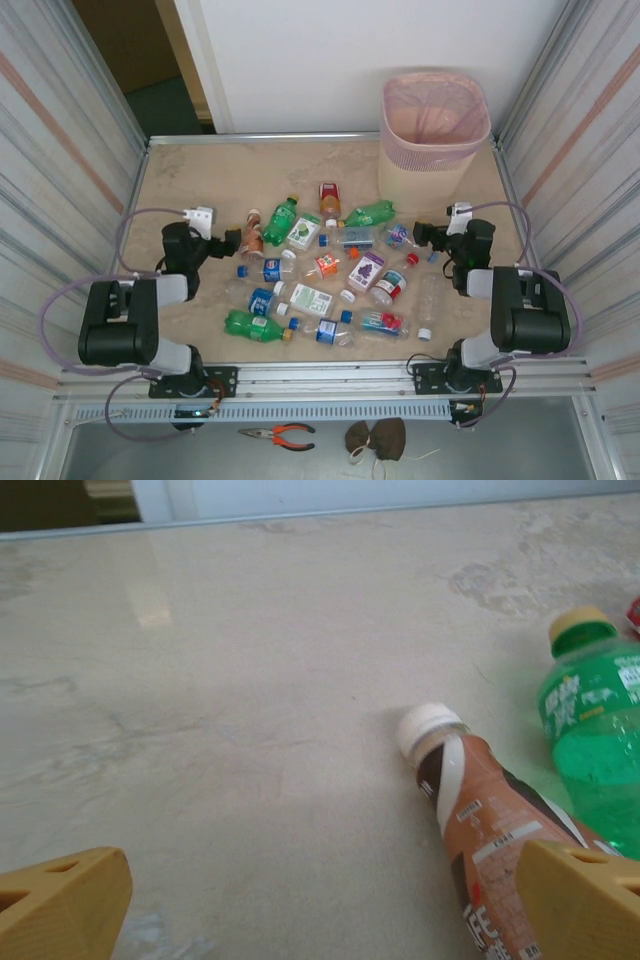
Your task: Put the plastic bottles in the bin
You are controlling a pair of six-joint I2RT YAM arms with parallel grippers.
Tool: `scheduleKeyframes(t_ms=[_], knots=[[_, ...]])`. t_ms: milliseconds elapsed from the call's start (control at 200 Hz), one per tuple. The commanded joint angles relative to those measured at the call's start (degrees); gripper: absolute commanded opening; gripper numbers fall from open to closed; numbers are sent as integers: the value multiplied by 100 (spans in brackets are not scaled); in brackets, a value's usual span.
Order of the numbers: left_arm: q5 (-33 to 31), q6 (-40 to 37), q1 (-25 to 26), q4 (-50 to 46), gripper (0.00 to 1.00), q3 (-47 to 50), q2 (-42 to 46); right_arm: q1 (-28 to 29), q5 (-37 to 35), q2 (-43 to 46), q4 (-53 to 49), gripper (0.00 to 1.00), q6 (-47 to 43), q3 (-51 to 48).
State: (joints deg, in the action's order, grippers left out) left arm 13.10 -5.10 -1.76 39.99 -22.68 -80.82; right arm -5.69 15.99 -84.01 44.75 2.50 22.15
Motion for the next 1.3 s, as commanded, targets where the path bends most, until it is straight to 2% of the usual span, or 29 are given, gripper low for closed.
scheduleKeyframes(t_ms=[0,120,240,421,621,767,882,997,1077,1207,1293], knots=[[-547,212,15,-394,99,-165,456,39,-209,401,-414,99,55,50],[-1071,518,21,-1019,99,-256,938,57,-413,823,-1328,99,178,287],[-1876,1029,100,-2169,98,-537,1463,163,-558,1329,-2481,99,404,555],[-2047,1840,115,-3499,99,-917,2167,345,-780,1905,-4693,97,1039,1171],[-1216,2180,107,-5167,99,-1731,2423,497,-888,2229,-6850,92,1896,1705],[-440,1840,38,-6195,99,-2448,2275,569,-886,2535,-7955,86,2602,1854],[222,1490,-85,-6732,99,-2919,2119,595,-843,2684,-8667,86,3167,1883],[757,1052,-150,-6934,99,-3119,1948,650,-871,2946,-9203,87,3565,1811],[895,863,-206,-6852,99,-3052,1796,901,-1231,3135,-9466,87,3958,1809],[1658,1136,-703,-6699,99,-2981,1581,1297,-1633,3347,-9801,90,4516,1679],[1855,1275,-984,-6538,99,-2878,1611,1559,-1774,3534,-9892,90,4781,1471]])
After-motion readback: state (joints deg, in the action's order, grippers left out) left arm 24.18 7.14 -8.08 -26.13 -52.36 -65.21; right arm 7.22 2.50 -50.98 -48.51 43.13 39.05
